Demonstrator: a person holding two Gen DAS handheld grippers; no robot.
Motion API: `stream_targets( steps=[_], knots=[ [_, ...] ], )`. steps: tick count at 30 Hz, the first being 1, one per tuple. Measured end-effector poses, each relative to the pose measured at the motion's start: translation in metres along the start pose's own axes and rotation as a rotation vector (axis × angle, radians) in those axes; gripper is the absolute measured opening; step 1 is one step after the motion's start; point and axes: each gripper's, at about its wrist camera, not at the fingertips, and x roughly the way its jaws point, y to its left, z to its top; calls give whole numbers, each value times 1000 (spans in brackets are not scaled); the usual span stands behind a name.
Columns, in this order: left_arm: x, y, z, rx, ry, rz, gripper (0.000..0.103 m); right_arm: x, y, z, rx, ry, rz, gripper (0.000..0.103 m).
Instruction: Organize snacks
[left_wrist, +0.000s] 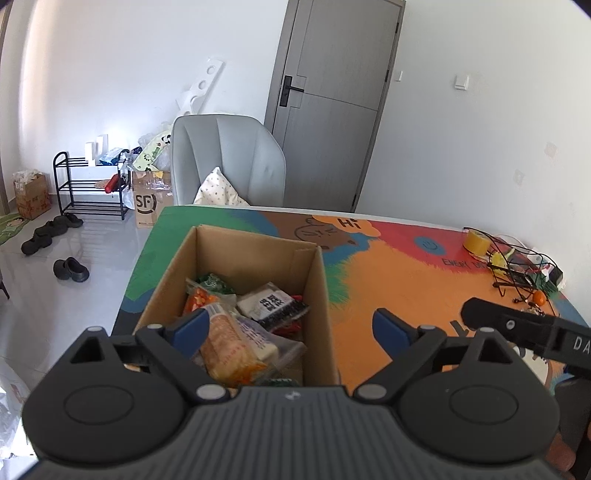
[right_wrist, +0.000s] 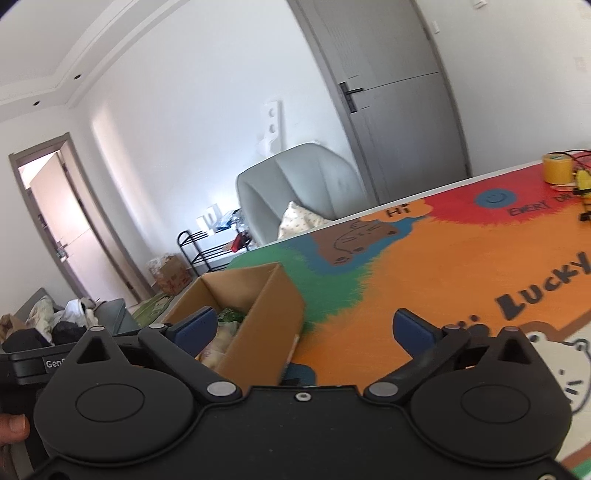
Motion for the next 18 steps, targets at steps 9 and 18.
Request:
stream_targets(
  steps=[9, 18],
  knots=[
    [-16, -20, -6, 34, -1, -49, 98, -32, -18, -5, 3, 0, -96, 103],
    [-38, -38, -11, 84, -37, -86, 103, -75, -21, -3, -4, -46, -153, 103]
  ],
)
